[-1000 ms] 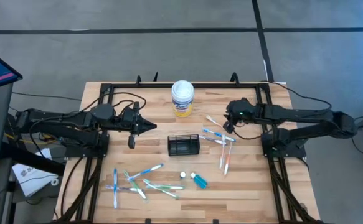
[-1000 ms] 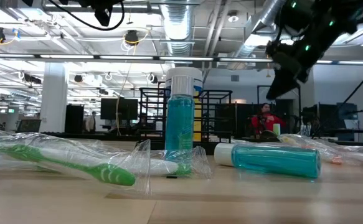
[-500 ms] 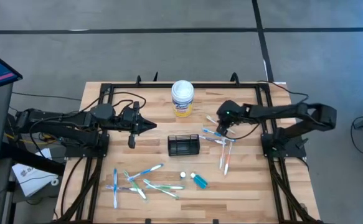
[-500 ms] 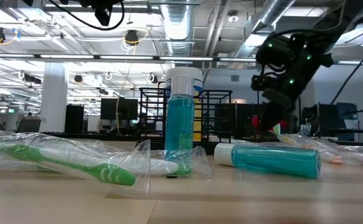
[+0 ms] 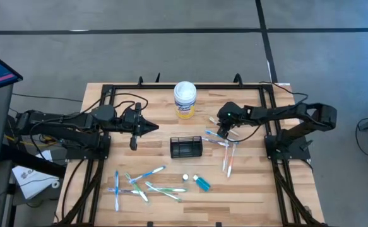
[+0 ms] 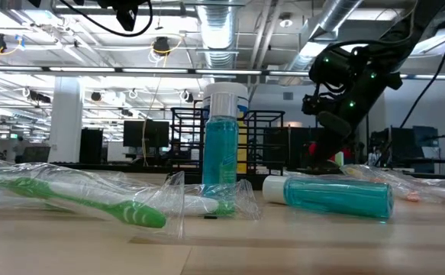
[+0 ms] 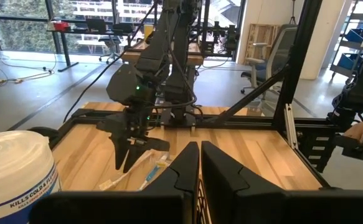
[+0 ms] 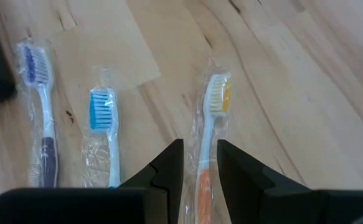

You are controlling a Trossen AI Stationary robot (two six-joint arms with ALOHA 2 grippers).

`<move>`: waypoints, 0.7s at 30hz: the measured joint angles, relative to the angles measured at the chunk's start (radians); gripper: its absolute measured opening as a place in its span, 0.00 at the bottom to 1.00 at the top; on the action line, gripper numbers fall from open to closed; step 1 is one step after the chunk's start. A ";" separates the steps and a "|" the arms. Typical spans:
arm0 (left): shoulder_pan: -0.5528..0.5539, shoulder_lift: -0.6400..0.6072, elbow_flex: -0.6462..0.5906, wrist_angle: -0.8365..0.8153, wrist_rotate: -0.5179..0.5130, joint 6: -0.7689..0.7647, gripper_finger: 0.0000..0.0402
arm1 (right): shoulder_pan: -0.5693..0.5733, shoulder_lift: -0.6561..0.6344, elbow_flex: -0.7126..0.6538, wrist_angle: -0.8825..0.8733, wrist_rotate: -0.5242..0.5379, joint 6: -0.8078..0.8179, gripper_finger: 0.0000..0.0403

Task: Pick & Place toothbrushing station
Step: Put the top orange toothbrush into the mesh organizer

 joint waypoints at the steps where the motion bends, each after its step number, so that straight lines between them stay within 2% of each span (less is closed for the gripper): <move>1: 0.000 0.000 0.000 0.000 0.000 0.000 0.03 | -0.004 0.000 0.000 0.001 0.000 0.000 0.22; 16: 0.000 0.000 0.000 0.001 0.001 0.000 0.03 | -0.009 0.099 0.044 0.014 0.000 0.045 0.28; 21: 0.000 0.000 0.001 0.001 0.001 0.000 0.03 | -0.009 0.098 0.080 -0.010 0.006 0.040 0.41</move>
